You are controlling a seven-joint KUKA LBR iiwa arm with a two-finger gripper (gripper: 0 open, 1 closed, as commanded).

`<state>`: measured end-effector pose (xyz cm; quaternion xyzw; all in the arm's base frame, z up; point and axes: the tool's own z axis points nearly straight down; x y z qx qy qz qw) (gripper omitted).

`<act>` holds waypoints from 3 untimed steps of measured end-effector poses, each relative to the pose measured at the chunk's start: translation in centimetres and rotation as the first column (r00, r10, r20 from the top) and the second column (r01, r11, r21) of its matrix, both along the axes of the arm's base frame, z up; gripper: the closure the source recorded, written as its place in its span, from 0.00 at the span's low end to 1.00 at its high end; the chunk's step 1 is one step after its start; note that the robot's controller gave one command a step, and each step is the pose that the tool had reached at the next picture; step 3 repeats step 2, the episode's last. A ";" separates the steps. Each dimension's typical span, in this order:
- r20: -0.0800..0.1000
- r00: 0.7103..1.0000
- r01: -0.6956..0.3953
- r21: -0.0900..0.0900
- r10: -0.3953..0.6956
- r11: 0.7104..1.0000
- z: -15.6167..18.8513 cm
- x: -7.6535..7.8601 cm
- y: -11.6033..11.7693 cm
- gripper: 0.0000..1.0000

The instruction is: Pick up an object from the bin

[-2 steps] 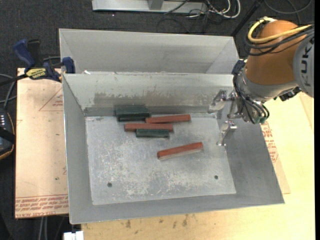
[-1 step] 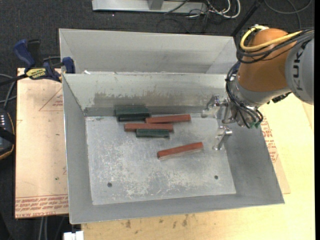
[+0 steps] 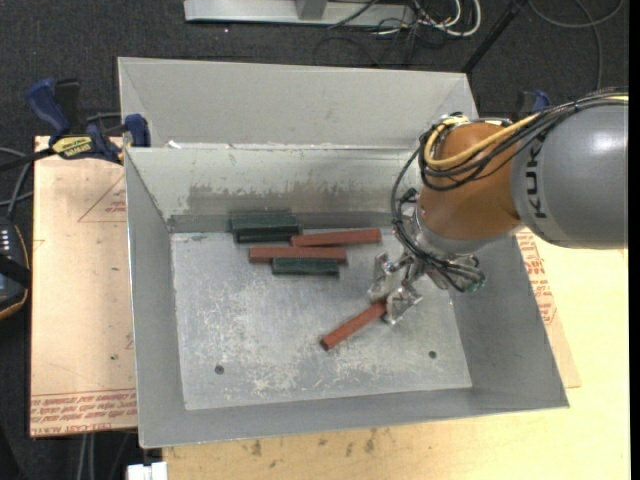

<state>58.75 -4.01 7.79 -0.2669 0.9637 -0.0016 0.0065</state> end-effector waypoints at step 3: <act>-0.002 0.999 -0.032 0.000 0.032 0.999 16.4 4.6 0.7 1.00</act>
Offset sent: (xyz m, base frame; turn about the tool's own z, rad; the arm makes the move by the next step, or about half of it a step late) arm 0.0437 0.0065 0.1606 -0.0348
